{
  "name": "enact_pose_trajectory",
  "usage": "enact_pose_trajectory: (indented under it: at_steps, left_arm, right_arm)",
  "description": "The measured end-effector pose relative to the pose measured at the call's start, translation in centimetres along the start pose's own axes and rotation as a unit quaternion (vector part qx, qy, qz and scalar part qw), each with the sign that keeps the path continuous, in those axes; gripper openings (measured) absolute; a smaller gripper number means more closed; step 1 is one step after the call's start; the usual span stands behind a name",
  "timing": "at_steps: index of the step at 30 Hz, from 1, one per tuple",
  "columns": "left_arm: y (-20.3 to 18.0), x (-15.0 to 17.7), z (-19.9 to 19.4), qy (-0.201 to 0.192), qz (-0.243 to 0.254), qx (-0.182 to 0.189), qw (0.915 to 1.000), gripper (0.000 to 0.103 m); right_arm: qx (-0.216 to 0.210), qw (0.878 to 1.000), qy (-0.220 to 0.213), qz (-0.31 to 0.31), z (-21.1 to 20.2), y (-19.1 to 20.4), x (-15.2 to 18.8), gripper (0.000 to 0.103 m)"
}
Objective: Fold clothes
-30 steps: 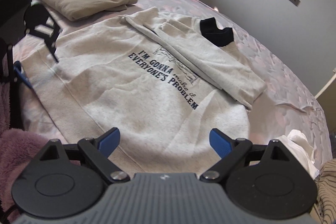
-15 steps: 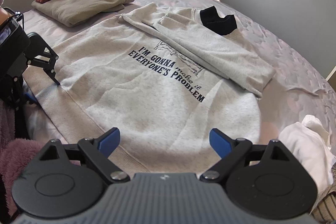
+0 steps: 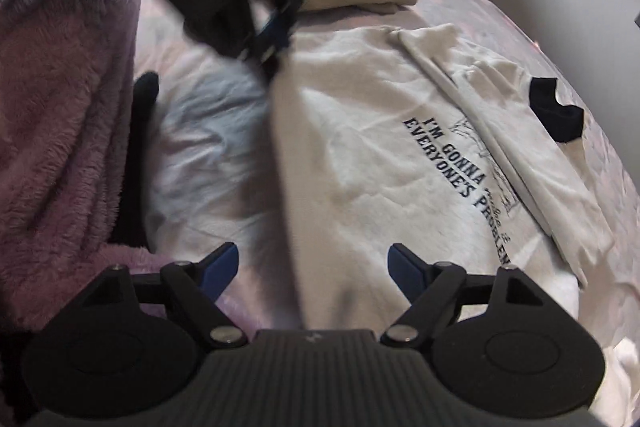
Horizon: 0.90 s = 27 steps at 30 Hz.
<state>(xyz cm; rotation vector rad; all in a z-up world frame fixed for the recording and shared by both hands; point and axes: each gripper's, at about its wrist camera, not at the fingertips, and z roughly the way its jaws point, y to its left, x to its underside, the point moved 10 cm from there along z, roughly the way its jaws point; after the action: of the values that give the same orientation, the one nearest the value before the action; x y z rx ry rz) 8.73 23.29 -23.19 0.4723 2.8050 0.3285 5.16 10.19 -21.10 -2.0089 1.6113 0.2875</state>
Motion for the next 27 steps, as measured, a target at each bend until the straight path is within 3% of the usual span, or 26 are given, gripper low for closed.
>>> enact_pose_trajectory:
  at_steps: [1,2,9,10,12,18,20,23,25,27]
  left_arm:
    - [0.7,-0.6,-0.6,-0.010,-0.014,-0.001,0.9999,0.005]
    - [1.4,-1.1,-1.3,-0.019,-0.027,-0.002,0.9994,0.005]
    - [5.5,-2.3,-3.3,-0.058,-0.104,-0.018,0.9928,0.004]
    - [5.8,-2.0,-3.4,-0.060,-0.110,-0.016,0.9920,0.004]
    - [6.1,-1.4,-3.2,-0.060,-0.112,-0.012,0.9918,0.004]
    - [3.8,0.3,-2.0,-0.051,-0.089,0.001,0.9947,0.005]
    - [2.6,0.8,-1.5,-0.047,-0.079,0.006,0.9957,0.011]
    - [0.4,2.6,-0.1,-0.017,-0.065,0.013,0.9976,0.017]
    - [-0.7,4.2,1.1,0.020,-0.050,0.011,0.9985,0.017]
    - [-1.2,6.0,2.3,0.063,-0.041,0.003,0.9972,0.026]
  right_arm:
    - [0.009,1.000,0.013,-0.008,0.8,0.4,-0.1,0.065]
    - [0.020,0.999,0.027,-0.015,1.6,0.5,0.0,0.062]
    - [0.109,0.984,0.137,-0.025,2.2,-5.4,4.7,0.060]
    - [0.118,0.982,0.149,-0.021,1.7,-6.7,5.8,0.051]
    - [0.133,0.977,0.169,-0.008,0.6,-9.2,8.0,0.045]
    - [0.143,0.971,0.185,0.050,-3.4,-13.6,12.7,0.046]
    - [0.141,0.969,0.191,0.068,-4.1,-14.1,13.9,0.047]
    - [0.141,0.966,0.200,0.085,-4.5,-14.4,15.6,0.047]
    - [0.138,0.963,0.203,0.108,-4.4,-14.5,16.5,0.051]
    - [0.130,0.958,0.209,0.146,-4.3,-14.9,17.3,0.053]
